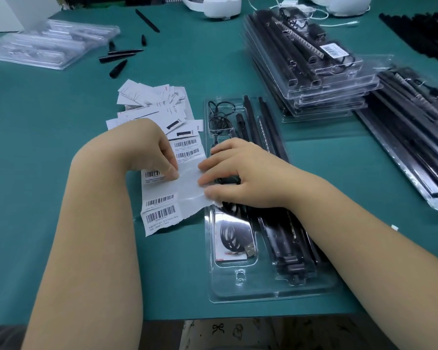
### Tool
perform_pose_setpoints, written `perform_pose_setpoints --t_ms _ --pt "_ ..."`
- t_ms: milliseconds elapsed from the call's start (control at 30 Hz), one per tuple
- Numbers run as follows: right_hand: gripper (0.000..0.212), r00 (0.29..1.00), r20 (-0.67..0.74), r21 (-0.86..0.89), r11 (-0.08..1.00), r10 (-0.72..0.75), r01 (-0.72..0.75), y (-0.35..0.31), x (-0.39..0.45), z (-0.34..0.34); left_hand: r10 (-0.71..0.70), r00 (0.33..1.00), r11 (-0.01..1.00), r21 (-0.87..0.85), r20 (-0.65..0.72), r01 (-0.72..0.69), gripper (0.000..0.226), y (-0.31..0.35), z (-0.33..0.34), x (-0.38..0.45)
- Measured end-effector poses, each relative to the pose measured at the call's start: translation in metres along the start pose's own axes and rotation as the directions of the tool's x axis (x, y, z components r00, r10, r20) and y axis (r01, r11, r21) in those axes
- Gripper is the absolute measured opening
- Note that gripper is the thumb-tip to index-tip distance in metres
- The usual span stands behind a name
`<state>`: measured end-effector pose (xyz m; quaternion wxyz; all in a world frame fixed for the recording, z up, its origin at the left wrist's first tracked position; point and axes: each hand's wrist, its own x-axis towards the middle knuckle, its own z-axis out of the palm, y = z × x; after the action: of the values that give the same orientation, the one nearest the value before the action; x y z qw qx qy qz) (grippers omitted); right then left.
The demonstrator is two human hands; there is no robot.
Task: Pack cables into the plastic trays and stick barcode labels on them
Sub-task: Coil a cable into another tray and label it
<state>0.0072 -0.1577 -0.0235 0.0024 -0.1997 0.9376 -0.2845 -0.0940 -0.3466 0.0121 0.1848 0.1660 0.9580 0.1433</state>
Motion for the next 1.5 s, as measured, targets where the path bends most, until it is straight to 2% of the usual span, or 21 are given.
perform_pose_setpoints --t_ms 100,200,267,333,433,567,633,733,900,1067,1233,1500 --pt "0.021 1.0 -0.008 0.001 1.0 -0.006 0.006 0.0 -0.001 0.0 -0.041 0.999 0.999 0.028 0.021 0.041 0.024 0.0 -0.002 -0.003" --pt "0.024 1.0 0.001 -0.007 1.0 -0.006 0.006 0.001 0.0 0.001 -0.13 0.975 0.983 0.15 0.181 0.104 0.08 0.0 -0.004 -0.006" --pt "0.029 1.0 0.003 -0.03 1.0 -0.005 0.005 0.001 0.001 0.001 -0.166 0.955 0.976 0.179 0.246 0.124 0.092 0.001 -0.004 -0.006" --pt "0.031 1.0 0.006 -0.042 0.999 0.001 0.0 0.001 0.001 0.001 -0.161 0.958 0.983 0.129 0.238 0.134 0.081 0.0 -0.005 -0.004" --pt "0.031 1.0 0.011 -0.046 0.999 0.006 -0.005 0.001 0.001 0.002 -0.129 0.976 0.991 0.055 0.177 0.121 0.049 -0.005 -0.005 -0.003" --pt "0.031 1.0 0.015 -0.045 0.999 0.013 -0.013 0.001 0.002 0.001 -0.053 0.998 0.998 0.024 0.047 0.052 0.033 -0.006 -0.003 -0.003" --pt "0.031 1.0 0.016 -0.044 0.999 0.017 -0.016 0.001 0.002 0.001 -0.037 0.999 0.999 -0.001 0.029 0.037 0.032 -0.007 -0.003 -0.002" --pt "0.029 1.0 0.009 -0.037 0.999 0.015 -0.014 0.001 0.002 0.001 -0.04 0.996 0.996 -0.071 0.074 0.046 0.042 -0.009 -0.004 -0.002" --pt "0.026 1.0 0.007 -0.018 1.0 0.016 -0.016 0.0 0.002 0.001 -0.053 0.993 0.992 -0.108 0.102 0.064 0.044 -0.012 -0.004 0.0" --pt "0.026 1.0 0.012 -0.006 1.0 0.017 -0.017 0.0 0.001 0.0 -0.023 0.996 0.989 -0.141 0.083 0.035 0.027 -0.014 -0.007 -0.001" --pt "0.027 1.0 0.013 -0.003 1.0 0.018 -0.018 0.0 0.002 -0.001 0.013 1.0 0.989 -0.146 -0.011 -0.014 0.014 -0.013 -0.009 -0.003" --pt "0.026 1.0 0.012 -0.003 1.0 0.021 -0.021 0.0 0.002 -0.001 -0.03 0.999 0.982 -0.187 -0.012 0.027 0.013 -0.016 -0.009 -0.002"
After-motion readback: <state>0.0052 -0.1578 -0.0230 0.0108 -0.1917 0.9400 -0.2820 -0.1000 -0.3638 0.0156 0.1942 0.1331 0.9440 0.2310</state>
